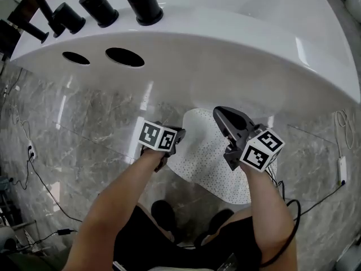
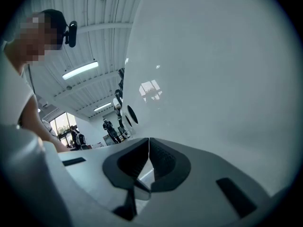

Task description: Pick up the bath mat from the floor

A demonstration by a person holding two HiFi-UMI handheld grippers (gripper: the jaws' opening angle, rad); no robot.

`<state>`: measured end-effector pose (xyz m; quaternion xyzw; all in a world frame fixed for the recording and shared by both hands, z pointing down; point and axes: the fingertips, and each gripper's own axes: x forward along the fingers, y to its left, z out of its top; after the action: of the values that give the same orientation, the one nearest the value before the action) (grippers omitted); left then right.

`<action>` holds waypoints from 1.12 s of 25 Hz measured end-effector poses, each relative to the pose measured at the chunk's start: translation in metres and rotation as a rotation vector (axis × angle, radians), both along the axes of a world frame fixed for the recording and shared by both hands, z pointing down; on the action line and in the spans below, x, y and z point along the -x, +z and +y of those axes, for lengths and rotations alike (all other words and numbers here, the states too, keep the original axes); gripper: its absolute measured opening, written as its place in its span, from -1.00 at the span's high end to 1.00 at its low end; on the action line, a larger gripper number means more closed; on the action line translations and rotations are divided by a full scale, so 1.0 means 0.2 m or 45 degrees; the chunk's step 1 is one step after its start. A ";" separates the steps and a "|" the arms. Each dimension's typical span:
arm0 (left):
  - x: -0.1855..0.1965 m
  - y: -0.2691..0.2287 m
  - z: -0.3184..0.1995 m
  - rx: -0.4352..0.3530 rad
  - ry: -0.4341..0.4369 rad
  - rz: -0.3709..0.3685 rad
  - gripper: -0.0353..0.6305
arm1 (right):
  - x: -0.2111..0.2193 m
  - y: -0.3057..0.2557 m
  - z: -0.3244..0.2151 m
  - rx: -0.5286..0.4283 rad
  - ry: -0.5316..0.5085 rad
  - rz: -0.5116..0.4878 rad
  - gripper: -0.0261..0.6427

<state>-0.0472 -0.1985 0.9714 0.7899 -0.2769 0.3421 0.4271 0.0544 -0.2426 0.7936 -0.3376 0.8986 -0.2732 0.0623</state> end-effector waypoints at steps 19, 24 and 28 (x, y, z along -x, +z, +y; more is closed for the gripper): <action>-0.29 -0.77 0.12 -0.342 0.018 0.337 0.85 | -0.09 -0.21 0.09 -0.124 0.083 -0.039 0.90; -0.30 -0.74 0.10 -0.385 0.063 0.326 0.86 | -0.10 -0.25 0.08 -0.145 0.114 -0.037 0.90; -0.31 -0.76 0.07 -0.450 0.078 0.332 0.86 | -0.10 -0.27 0.10 -0.151 0.121 -0.035 0.90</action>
<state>0.0140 -0.1840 0.8204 0.8981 -0.2507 0.1960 0.3035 0.0735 -0.2222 0.7395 -0.3717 0.8953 -0.2209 0.1075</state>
